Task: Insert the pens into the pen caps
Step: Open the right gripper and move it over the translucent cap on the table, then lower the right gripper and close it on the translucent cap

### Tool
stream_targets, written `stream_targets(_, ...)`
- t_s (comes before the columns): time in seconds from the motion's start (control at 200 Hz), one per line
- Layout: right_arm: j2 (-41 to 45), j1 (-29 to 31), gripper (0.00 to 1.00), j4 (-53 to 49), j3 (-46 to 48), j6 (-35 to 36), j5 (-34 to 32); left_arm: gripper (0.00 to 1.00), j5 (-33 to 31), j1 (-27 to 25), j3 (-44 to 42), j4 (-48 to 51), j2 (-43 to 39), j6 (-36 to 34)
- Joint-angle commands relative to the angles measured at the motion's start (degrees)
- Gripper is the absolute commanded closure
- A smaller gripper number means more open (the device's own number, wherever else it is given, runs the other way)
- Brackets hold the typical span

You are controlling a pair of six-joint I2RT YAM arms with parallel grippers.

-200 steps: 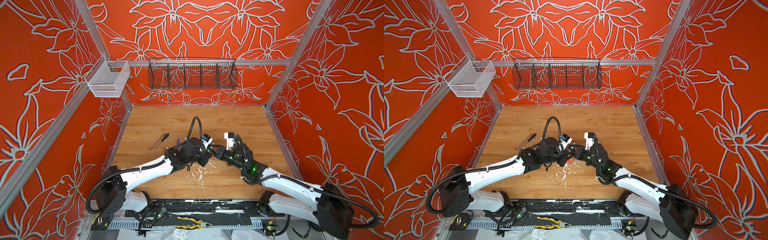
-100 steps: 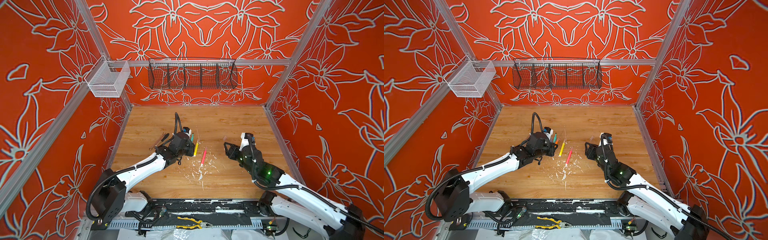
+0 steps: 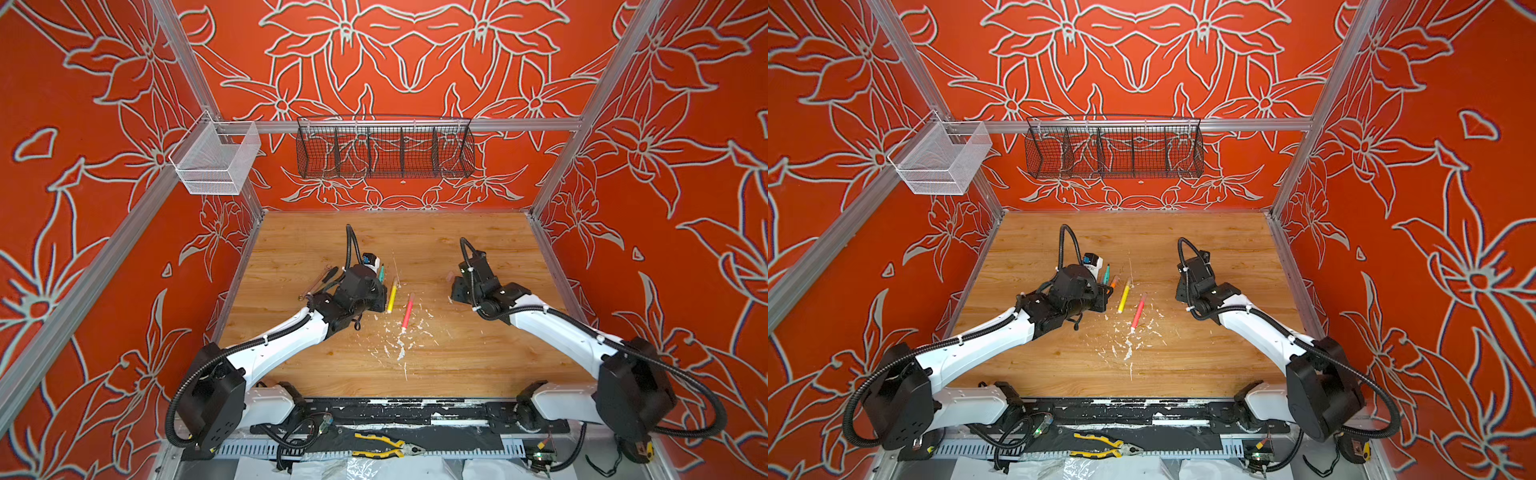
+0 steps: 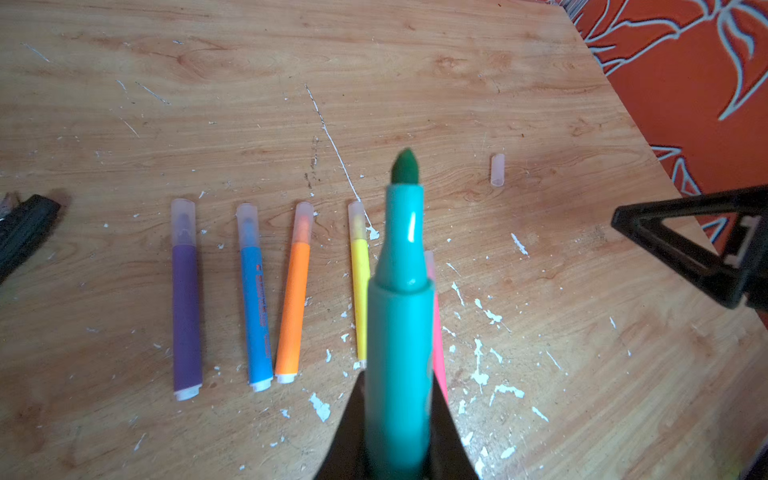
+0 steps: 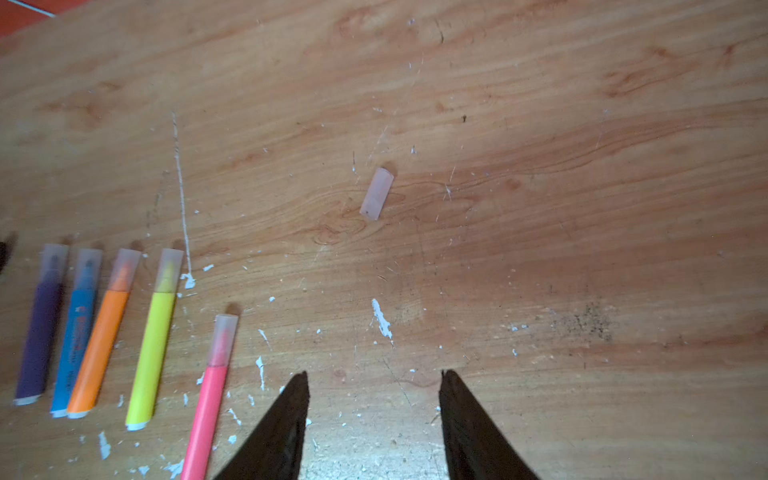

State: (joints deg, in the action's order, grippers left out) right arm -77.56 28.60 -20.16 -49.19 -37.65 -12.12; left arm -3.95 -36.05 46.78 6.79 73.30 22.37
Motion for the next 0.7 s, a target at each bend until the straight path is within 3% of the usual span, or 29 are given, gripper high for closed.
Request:
stream_targets(0.0, -2.28, -0.74, 0.47, -1.91, -1.92, 1.17, 2.46, 1.0, -0.5, 0.01, -0.49, -0.43, -1.58, 0.08)
stream_targets(0.335, -18.24, -4.79, 0.44, 1.65, -10.13, 3.71, 5.81, 1.0, -0.45, 0.02, -0.99, -0.85, -2.28, -0.45)
stream_targets(0.45, -28.87, -6.61, 0.53, -2.93, -19.85, 5.01, 10.21, 1.0, -0.87, 0.01, -1.08, -0.63, -3.1, -0.75)
stream_targets(0.555, -34.61, -7.24, 0.56, -6.73, -26.57, 5.67, 8.21, 1.0, -0.75, 0.02, -1.34, -0.78, -3.86, -0.92)
stream_targets(0.696, -36.99, -8.1, 0.54, -7.08, -28.5, 5.74, 7.26, 1.0, -0.55, 0.02, -1.78, -1.07, -4.56, -0.8)
